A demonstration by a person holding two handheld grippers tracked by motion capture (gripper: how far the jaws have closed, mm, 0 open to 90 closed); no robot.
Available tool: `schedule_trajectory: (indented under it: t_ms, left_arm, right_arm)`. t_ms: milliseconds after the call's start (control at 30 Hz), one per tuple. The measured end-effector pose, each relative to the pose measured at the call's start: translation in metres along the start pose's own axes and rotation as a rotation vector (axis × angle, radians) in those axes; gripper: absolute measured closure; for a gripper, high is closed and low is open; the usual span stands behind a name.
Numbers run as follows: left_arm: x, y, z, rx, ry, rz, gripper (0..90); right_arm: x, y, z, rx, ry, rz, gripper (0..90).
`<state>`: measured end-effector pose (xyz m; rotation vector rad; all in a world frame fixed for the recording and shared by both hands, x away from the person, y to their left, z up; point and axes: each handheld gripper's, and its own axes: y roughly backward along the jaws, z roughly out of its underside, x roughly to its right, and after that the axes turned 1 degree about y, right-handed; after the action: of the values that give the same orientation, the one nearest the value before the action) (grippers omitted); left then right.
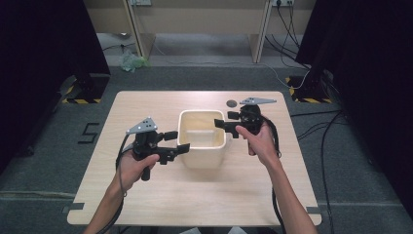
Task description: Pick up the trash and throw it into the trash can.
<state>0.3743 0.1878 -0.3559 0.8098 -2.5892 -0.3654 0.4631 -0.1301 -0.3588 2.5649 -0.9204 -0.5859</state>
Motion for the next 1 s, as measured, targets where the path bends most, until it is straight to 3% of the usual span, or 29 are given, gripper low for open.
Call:
schedule_trajectory:
  t_ms: [667,1000]
  left_arm:
    - [-0.010,0.013,0.015,0.017,0.015,-0.103,21.1]
    - [-0.016,0.016,0.027,0.008,0.026,-0.138,18.9]
  right_arm:
    - [0.001,0.039,0.029,0.028,0.030,0.023,21.8]
    - [0.006,0.060,0.048,0.032,0.048,0.069,20.3]
